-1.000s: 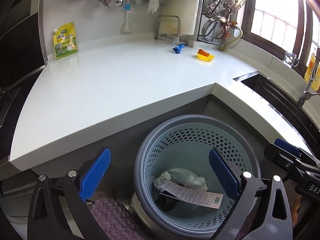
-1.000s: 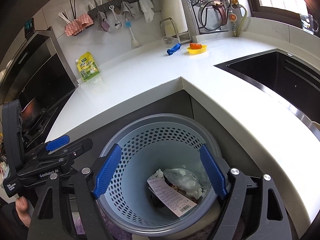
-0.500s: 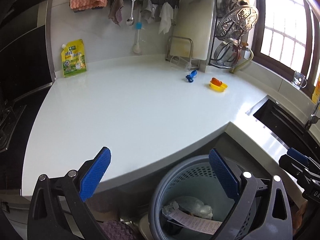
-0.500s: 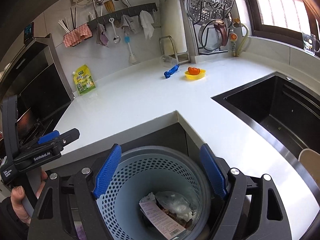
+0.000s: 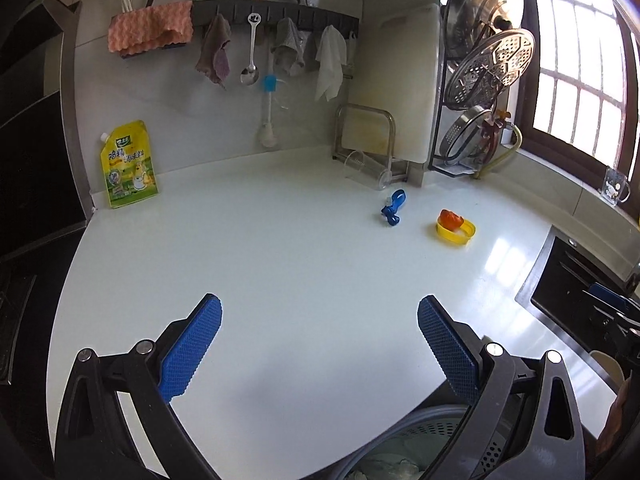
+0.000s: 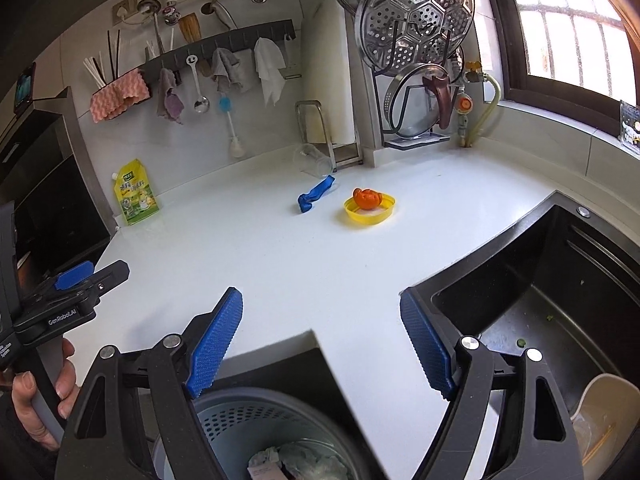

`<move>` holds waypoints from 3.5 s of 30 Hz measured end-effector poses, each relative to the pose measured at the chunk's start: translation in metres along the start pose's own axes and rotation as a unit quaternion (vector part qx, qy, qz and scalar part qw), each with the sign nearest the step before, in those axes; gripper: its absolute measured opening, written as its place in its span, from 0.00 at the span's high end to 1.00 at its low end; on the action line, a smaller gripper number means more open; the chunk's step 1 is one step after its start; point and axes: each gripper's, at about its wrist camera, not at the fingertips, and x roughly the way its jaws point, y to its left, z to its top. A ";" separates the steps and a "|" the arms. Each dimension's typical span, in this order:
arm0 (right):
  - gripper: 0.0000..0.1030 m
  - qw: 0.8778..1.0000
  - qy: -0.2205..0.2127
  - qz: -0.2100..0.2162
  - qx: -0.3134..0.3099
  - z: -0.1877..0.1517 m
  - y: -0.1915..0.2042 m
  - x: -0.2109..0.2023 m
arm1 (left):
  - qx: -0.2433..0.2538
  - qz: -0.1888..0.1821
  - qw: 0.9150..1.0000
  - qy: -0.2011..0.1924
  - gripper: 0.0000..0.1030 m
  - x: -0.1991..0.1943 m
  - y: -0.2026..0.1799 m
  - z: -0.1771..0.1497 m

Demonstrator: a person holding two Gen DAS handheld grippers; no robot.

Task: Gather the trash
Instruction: 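Move both tools back over the counter toward the orange toy, then close the right tool on the orange toy and lift it from the yellow lid, then close the left tool on the blue strap clip while the right tool holds the orange toy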

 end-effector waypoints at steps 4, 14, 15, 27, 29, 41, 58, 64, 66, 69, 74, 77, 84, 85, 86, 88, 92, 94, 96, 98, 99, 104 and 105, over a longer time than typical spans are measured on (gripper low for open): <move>0.25 1.000 0.010 -0.004 0.006 0.026 -0.014 0.031 | 0.003 0.000 1.000 0.000 0.06 0.021 -0.005 0.016; 0.25 0.998 0.051 -0.017 -0.012 0.070 -0.026 0.119 | 0.001 -0.012 0.999 0.037 0.06 0.089 -0.019 0.040; 0.25 0.998 0.054 -0.019 -0.013 0.073 -0.027 0.128 | 0.003 -0.011 0.999 0.038 0.06 0.094 -0.021 0.041; 0.26 0.994 0.085 -0.058 -0.021 0.104 -0.042 0.216 | 0.007 -0.009 0.999 0.047 0.06 0.144 -0.033 0.061; 0.32 0.994 0.093 -0.062 -0.021 0.107 -0.046 0.229 | 0.007 -0.009 0.999 0.048 0.06 0.149 -0.034 0.061; 0.54 0.990 0.122 -0.067 -0.032 0.108 -0.050 0.261 | 0.012 -0.014 0.997 0.069 0.06 0.168 -0.036 0.056; 0.81 0.997 0.079 0.001 0.009 0.114 -0.058 0.236 | 0.021 -0.012 0.998 0.063 0.06 0.177 -0.053 0.068; 0.81 0.997 0.042 0.015 0.055 0.114 -0.085 0.205 | 0.023 -0.016 0.997 0.072 0.06 0.206 -0.078 0.087; 0.81 0.998 0.039 0.005 0.056 0.114 -0.091 0.200 | 0.024 -0.012 0.997 0.078 0.06 0.221 -0.087 0.095; 0.81 0.997 0.036 0.004 0.064 0.115 -0.102 0.196 | 0.031 0.001 0.996 0.082 0.06 0.244 -0.097 0.103; 0.81 0.996 0.029 0.013 0.080 0.118 -0.112 0.192 | 0.046 0.012 0.994 0.101 0.06 0.272 -0.108 0.104; 0.81 0.996 0.032 0.021 0.081 0.118 -0.112 0.194 | 0.044 0.007 0.991 0.125 0.06 0.287 -0.112 0.102; 0.81 0.996 0.037 0.023 0.084 0.115 -0.114 0.197 | 0.034 0.012 0.988 0.152 0.06 0.307 -0.110 0.107; 0.81 0.995 0.040 0.023 0.087 0.115 -0.115 0.198 | 0.036 0.014 0.987 0.155 0.06 0.310 -0.111 0.107; 0.81 0.995 0.041 0.024 0.090 0.115 -0.117 0.199 | 0.040 0.014 0.987 0.158 0.06 0.313 -0.113 0.108; 0.81 0.994 0.042 0.026 0.096 0.115 -0.119 0.200 | 0.051 0.018 0.985 0.164 0.06 0.318 -0.117 0.107; 0.81 0.994 0.043 0.026 0.096 0.115 -0.119 0.201 | 0.061 0.018 0.983 0.173 0.07 0.326 -0.123 0.108; 0.81 0.994 0.044 0.026 0.095 0.115 -0.117 0.202 | 0.062 0.014 0.982 0.180 0.11 0.329 -0.122 0.107; 0.81 0.994 0.046 0.027 0.095 0.115 -0.117 0.203 | 0.056 0.003 0.981 0.185 0.20 0.330 -0.120 0.107; 0.81 0.994 0.046 0.026 0.095 0.115 -0.116 0.204 | 0.050 -0.002 0.981 0.186 0.25 0.331 -0.118 0.107; 0.81 0.994 0.045 0.025 0.094 0.115 -0.116 0.204 | 0.046 -0.006 0.982 0.185 0.31 0.330 -0.117 0.108; 0.81 0.994 0.047 0.025 0.094 0.115 -0.117 0.205 | 0.040 -0.019 0.984 0.173 0.71 0.325 -0.114 0.107; 0.81 0.994 0.047 0.025 0.093 0.115 -0.117 0.205 | 0.040 -0.021 0.984 0.171 0.82 0.324 -0.113 0.106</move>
